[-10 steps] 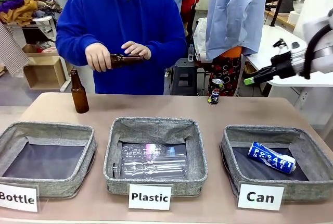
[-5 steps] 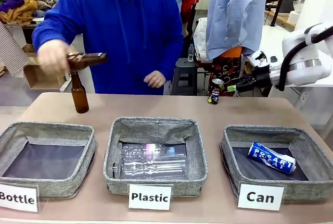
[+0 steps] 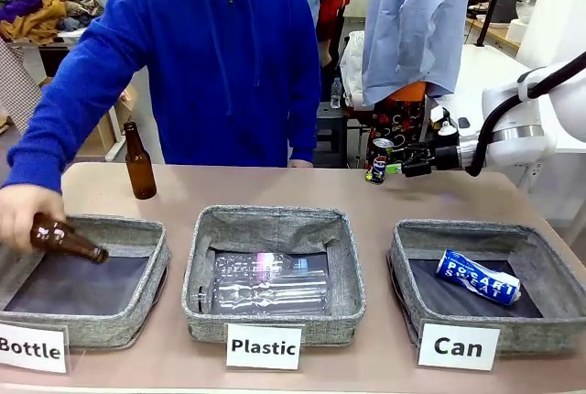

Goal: Sort the can waste into the basket.
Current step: Pick up the can waste from the table and place it in the right Fabric basket.

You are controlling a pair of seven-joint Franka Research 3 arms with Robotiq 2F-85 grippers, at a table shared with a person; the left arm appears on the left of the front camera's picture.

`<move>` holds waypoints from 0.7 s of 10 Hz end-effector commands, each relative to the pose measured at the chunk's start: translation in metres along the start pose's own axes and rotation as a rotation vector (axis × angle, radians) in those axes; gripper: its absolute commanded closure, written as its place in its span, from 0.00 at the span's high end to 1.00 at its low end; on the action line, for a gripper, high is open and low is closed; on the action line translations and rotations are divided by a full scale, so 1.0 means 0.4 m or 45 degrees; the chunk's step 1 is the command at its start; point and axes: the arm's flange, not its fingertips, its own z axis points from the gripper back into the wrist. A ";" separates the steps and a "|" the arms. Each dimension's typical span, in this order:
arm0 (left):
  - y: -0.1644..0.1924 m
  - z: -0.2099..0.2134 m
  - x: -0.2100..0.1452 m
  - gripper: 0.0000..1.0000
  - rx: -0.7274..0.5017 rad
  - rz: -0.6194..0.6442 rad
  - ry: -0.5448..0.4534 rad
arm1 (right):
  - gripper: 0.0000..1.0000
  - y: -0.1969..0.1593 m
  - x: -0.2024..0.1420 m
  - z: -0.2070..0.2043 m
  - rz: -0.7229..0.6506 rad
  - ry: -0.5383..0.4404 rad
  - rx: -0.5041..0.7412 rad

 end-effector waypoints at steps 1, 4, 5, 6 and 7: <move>-0.008 0.001 0.001 1.00 -0.027 -0.001 0.028 | 1.00 -0.025 0.001 -0.033 0.040 -0.080 0.015; -0.006 -0.017 -0.022 1.00 -0.020 0.004 0.122 | 1.00 -0.032 -0.009 -0.061 0.019 -0.184 0.042; 0.000 -0.027 -0.028 1.00 -0.021 0.012 0.151 | 1.00 -0.029 -0.006 -0.058 0.010 -0.190 0.073; 0.007 -0.037 -0.031 1.00 -0.002 0.005 0.168 | 1.00 -0.026 -0.001 -0.055 -0.009 -0.206 0.090; 0.013 -0.045 -0.040 1.00 0.004 0.009 0.193 | 0.40 -0.023 0.001 -0.051 -0.028 -0.208 0.101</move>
